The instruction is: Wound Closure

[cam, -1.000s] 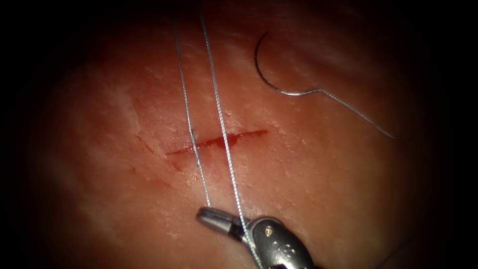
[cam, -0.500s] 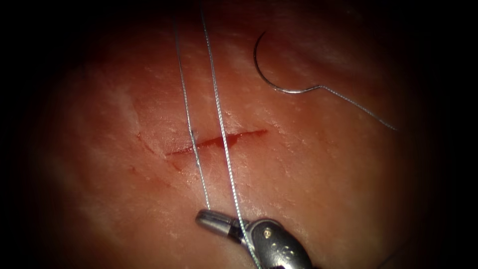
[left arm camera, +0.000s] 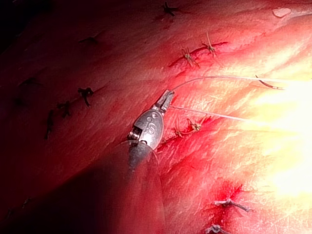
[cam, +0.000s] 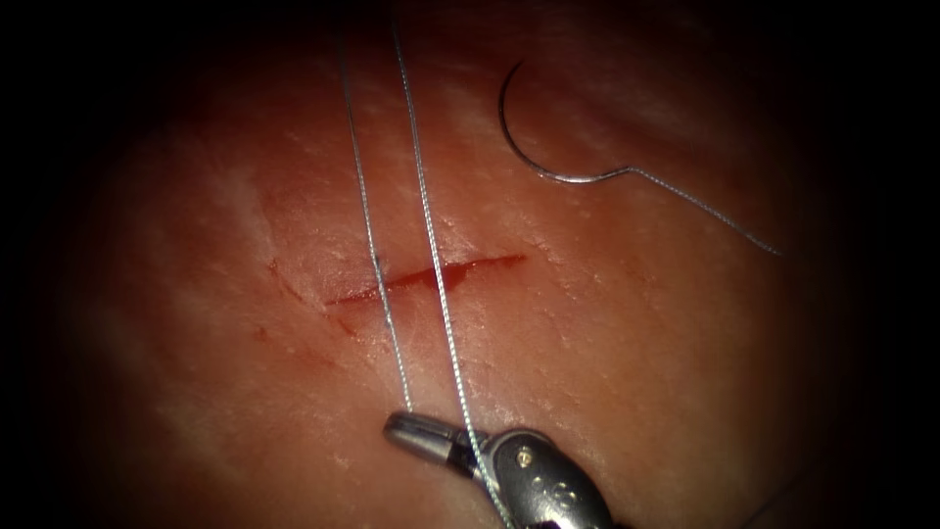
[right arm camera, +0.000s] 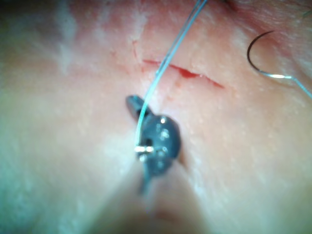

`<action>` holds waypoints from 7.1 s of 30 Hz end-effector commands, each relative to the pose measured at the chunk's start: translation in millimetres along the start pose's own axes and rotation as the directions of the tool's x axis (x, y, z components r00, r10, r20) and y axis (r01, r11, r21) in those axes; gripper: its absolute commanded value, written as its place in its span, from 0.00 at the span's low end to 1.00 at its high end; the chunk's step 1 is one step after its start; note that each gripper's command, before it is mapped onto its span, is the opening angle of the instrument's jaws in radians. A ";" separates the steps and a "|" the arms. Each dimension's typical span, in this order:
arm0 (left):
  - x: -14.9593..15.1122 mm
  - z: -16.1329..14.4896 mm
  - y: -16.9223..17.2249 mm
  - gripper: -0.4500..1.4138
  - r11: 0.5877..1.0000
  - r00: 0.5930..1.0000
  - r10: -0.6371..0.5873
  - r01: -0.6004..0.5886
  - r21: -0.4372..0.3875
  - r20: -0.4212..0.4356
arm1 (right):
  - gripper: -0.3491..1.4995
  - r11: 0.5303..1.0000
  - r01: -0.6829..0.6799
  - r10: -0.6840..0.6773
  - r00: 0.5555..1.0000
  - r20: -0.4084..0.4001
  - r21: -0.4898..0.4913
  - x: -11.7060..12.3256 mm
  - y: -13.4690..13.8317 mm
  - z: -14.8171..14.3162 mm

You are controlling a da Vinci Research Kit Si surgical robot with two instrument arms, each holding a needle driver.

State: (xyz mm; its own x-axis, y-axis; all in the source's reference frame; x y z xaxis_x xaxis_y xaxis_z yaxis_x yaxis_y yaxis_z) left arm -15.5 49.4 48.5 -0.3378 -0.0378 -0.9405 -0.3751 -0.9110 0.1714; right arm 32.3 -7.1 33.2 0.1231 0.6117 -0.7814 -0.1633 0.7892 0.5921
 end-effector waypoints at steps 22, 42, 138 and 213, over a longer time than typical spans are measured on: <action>-0.4 0.5 0.0 0.00 1.000 1.000 0.015 -0.015 0.001 -0.007 | 0.00 1.000 -0.002 0.002 1.000 0.001 -0.002 0.0 1.1 1.4; 1.8 -0.9 2.4 0.00 1.000 0.999 -0.016 0.015 -0.022 -0.044 | 0.67 1.000 -0.025 0.025 0.998 -0.051 -0.006 4.0 0.6 0.3; 19.3 -8.4 32.1 0.00 0.942 0.875 -0.255 0.131 -0.308 -0.410 | 0.44 0.857 -0.067 0.185 0.966 -0.182 0.512 17.6 19.4 10.7; 14.8 -8.4 29.2 0.00 0.923 0.872 -0.296 0.154 -0.354 -0.391 | 0.40 0.237 0.307 -0.664 0.743 -0.077 0.922 8.6 13.0 5.0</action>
State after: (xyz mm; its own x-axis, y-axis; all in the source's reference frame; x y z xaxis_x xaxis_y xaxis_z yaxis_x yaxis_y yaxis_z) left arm -23.7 18.6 36.4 0.1521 0.0764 -0.9854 -0.0925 -0.9915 -0.0912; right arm 35.5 8.2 34.8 0.1329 -0.0789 -0.9880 0.9060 0.4139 0.0888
